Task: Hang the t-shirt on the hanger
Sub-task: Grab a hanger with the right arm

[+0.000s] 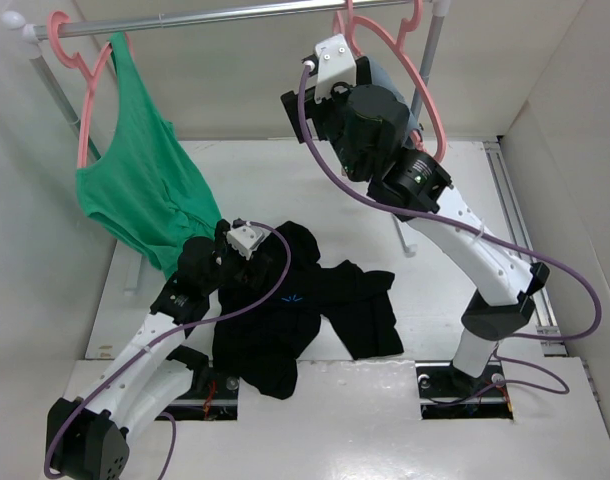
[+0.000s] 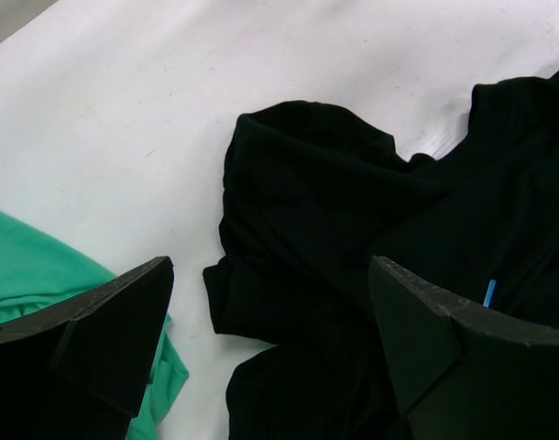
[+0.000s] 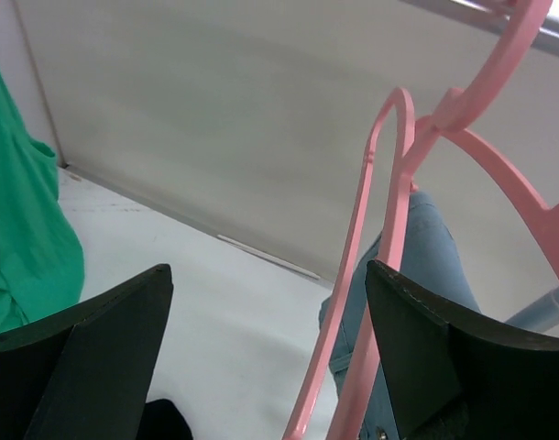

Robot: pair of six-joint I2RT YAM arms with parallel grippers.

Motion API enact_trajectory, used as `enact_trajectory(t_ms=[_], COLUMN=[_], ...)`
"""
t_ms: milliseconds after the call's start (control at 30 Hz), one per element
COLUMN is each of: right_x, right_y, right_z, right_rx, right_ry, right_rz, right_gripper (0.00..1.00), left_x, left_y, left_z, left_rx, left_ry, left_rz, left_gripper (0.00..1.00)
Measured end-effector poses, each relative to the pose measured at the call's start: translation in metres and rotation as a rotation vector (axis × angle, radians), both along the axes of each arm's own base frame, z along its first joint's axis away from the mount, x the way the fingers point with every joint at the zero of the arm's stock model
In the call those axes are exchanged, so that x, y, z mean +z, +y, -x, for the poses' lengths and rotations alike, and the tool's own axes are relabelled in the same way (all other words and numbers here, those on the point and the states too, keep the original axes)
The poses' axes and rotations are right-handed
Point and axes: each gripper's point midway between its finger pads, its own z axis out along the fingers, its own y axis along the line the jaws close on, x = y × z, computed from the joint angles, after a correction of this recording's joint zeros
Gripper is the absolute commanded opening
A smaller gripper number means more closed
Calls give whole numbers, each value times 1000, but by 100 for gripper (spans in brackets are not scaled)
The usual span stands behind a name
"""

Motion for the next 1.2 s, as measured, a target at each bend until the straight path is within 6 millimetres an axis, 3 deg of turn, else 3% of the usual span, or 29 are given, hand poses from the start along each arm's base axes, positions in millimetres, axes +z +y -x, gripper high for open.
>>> enact_trajectory(t_ms=[133, 267, 433, 533, 700, 967, 1067, 1200], right_x=[9, 27, 53, 60, 44, 2, -3, -3], right_y=[-1, -13, -47, -73, -92, -60, -56, -59], right_z=[6, 14, 15, -1, -32, -45, -45, -48], right_rx=[37, 41, 8, -10, 43, 243, 273, 286], right_ry=[-24, -63, -109, -111, -66, 37, 51, 55], right_rz=[15, 20, -6, -33, -17, 16, 12, -6], right_gripper=[90, 90, 91, 91, 91, 87, 84, 72], left_x=[0, -2, -9, -10, -11, -11, -11, -11], left_y=[1, 1, 2, 2, 3, 3, 3, 3], left_z=[0, 0, 2, 2, 2, 2, 2, 2], left_rx=[4, 7, 11, 11, 11, 11, 11, 11], left_ry=[-1, 3, 20, 23, 24, 25, 25, 25], left_rz=[-1, -4, -7, -8, -8, -9, -9, -9], left_gripper=[85, 85, 85, 85, 85, 85, 85, 85])
